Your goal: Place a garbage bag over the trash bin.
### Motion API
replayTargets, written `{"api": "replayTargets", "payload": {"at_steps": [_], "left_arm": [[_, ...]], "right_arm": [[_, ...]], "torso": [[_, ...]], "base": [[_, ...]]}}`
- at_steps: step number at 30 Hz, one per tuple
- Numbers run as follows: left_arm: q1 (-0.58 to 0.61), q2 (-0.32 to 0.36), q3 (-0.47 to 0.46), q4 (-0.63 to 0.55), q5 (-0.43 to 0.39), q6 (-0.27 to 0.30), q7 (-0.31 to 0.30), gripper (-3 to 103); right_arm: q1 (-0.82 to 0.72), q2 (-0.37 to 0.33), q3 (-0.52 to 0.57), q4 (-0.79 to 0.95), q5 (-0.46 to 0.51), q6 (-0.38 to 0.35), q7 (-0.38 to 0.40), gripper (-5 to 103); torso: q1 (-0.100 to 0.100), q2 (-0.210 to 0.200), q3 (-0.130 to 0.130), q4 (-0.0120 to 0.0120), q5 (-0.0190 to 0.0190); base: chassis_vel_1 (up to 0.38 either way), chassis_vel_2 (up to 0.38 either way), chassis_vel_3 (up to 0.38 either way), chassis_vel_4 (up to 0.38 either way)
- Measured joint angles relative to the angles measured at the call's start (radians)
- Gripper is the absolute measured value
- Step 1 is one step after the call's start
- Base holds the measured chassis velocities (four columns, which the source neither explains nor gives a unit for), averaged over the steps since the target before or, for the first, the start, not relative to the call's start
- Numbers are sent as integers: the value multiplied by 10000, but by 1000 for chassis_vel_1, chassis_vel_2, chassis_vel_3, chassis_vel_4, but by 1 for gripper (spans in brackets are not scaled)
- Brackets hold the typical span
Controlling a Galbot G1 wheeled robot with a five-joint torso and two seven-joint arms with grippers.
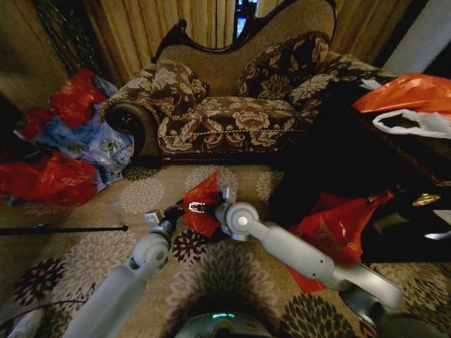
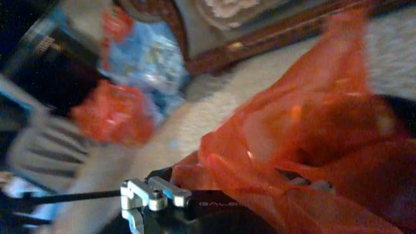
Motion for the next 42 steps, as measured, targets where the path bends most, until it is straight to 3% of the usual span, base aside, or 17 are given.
{"api": "replayTargets", "payload": {"at_steps": [3, 7, 12, 18, 25, 36, 42], "left_arm": [[60, 2, 3, -6, 69, -67, 79, 0], [97, 19, -29, -15, 94, -94, 143, 0], [115, -28, -34, -58, 147, -135, 193, 0], [119, -28, -43, -80, 182, -161, 218, 0], [143, -26, -70, -78, 197, -180, 222, 0], [187, 26, -228, 58, 198, -279, 235, 0], [200, -8, -565, 397, 205, -763, 525, 0]], "right_arm": [[-47, 96, -3, -129, -76, 298, -669, 100], [106, 58, 21, 41, 189, 285, -770, 100], [437, -87, -121, 235, 351, -445, 142, 100], [423, -345, -161, 487, 455, -499, 362, 100], [628, -406, -152, 1276, 1391, -342, 1251, 100], [797, -827, 42, 2279, 1942, -149, 1272, 100], [946, -1450, 646, 3227, 2154, -106, 1159, 100]], "torso": [[1, 0, 2, 0, -1], [1, 0, 1, 0, 0], [1, 0, 2, 1, 0], [1, 0, 2, -1, 0], [0, 0, 1, 0, 0], [0, 0, 0, 0, 0], [1, 0, 0, 0, 0]], "base": [[0, 0, 0, 0], [0, 0, 0, 0], [0, 0, 0, 0], [0, 0, 0, 0], [0, 0, 0, 0], [0, 0, 0, 0], [0, 0, 0, 0]]}}
